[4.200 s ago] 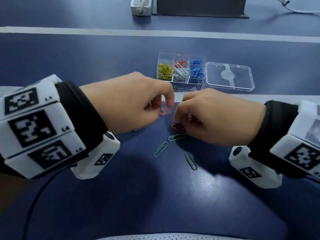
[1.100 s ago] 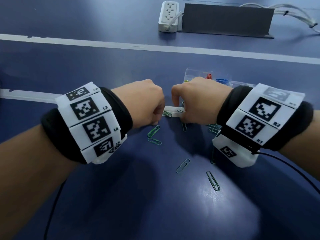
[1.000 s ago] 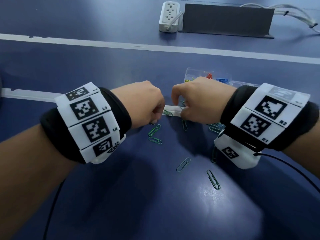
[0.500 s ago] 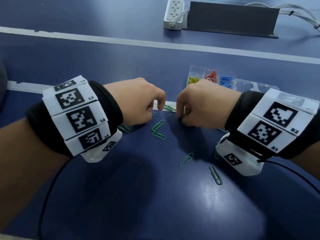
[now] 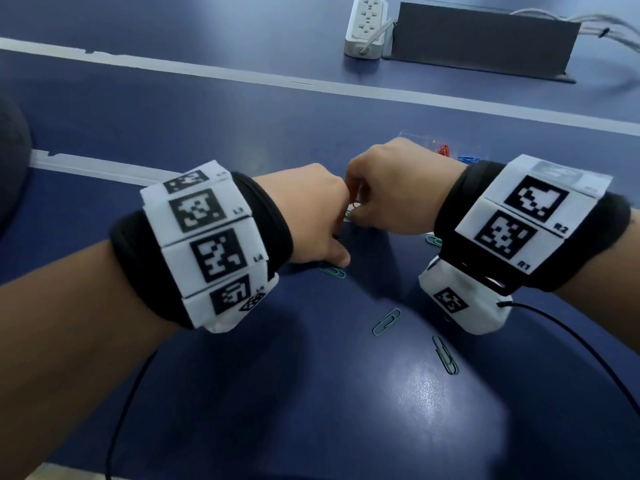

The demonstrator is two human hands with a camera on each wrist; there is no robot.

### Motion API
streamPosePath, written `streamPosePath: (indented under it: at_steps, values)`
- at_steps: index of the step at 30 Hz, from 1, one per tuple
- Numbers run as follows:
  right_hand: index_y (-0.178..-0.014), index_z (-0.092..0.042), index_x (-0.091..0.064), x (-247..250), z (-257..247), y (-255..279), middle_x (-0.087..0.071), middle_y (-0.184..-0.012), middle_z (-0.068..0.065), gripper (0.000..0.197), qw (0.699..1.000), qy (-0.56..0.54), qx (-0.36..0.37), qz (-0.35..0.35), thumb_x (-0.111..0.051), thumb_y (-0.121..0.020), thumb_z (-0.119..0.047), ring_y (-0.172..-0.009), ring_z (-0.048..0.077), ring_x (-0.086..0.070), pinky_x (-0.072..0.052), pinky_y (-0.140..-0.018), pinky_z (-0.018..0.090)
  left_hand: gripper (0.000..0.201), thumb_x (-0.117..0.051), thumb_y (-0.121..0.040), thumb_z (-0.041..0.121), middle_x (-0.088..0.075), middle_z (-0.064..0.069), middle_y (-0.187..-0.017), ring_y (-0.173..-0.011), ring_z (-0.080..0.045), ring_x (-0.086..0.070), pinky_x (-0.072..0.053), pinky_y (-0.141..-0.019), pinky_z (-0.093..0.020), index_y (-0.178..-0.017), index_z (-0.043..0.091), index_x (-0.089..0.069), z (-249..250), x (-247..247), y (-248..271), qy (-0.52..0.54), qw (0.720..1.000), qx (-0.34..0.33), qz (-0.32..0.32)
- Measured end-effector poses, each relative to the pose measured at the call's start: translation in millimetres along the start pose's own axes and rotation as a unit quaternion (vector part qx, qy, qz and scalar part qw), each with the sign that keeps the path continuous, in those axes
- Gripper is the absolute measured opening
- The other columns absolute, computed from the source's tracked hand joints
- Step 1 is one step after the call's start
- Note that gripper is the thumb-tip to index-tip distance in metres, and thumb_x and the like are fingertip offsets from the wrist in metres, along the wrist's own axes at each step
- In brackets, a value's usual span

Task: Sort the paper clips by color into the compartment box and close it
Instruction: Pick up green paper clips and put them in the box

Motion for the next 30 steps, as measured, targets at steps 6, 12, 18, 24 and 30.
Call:
streamPosePath:
  at_steps: [6,12,18,24,30]
  values:
    - [-0.052,-0.025,-0.039,0,-8,-3,-0.042,-0.060,-0.002,0.036,0.999,0.036,0.000,-0.024,-0.068,-0.073,-0.023,-0.071,0.029,-0.050,-0.039,-0.064,0.030,0.005,-0.066,-0.078,0.024,-0.058,0.000,-0.073,-0.080,-0.025,-0.062,-0.051,-0.071,-0.031,-0.079,0.019,-0.068,7,-2,3,0.011,1.000,-0.016,-0.002]
    - [-0.092,-0.020,-0.061,-1,-9,0,-0.051,-0.081,0.003,0.014,0.999,0.027,0.031,0.001,-0.060,-0.077,-0.021,-0.081,0.031,-0.054,-0.036,-0.066,0.029,0.015,-0.054,-0.079,0.021,-0.049,0.011,-0.065,-0.059,-0.006,-0.045,-0.046,-0.068,-0.029,-0.091,0.027,-0.062,-5,1,9,0.031,1.000,0.000,0.004]
    - [-0.091,-0.025,-0.071,-5,-12,12,-0.064,-0.085,0.006,0.022,0.999,-0.027,0.020,-0.011,-0.053,-0.081,-0.019,-0.082,0.031,-0.060,-0.047,-0.071,0.028,0.021,-0.045,-0.081,0.016,-0.065,0.007,-0.062,-0.061,-0.003,-0.056,-0.041,-0.058,-0.014,-0.081,0.026,-0.064,-36,4,29,0.136,0.988,0.070,0.015]
    - [-0.088,-0.011,-0.071,-12,-32,19,-0.068,-0.086,0.014,0.023,0.997,-0.028,0.068,-0.034,-0.051,-0.080,-0.021,-0.078,0.035,-0.062,-0.056,-0.076,0.036,0.027,-0.042,-0.085,0.013,-0.062,0.003,-0.067,-0.060,-0.005,-0.053,-0.041,-0.059,-0.021,-0.077,0.027,-0.064,-60,1,40,0.146,0.984,0.105,0.011]
    - [-0.105,-0.017,-0.063,-20,-51,24,-0.061,-0.105,0.007,0.028,0.986,0.068,0.135,-0.073,-0.062,-0.080,-0.028,-0.097,0.030,-0.059,-0.039,-0.066,0.028,0.023,-0.073,-0.070,0.034,-0.054,0.014,-0.082,-0.072,0.000,-0.050,-0.041,-0.073,-0.022,-0.091,0.031,-0.064,-58,-6,39,0.067,0.997,0.021,0.012]
Point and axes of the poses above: each hand's wrist, its own y-axis away from the middle knuckle, its own x-axis out of the back of the hand, z = x × y, the point moved 4 cm from there along -y, towards the middle knuckle
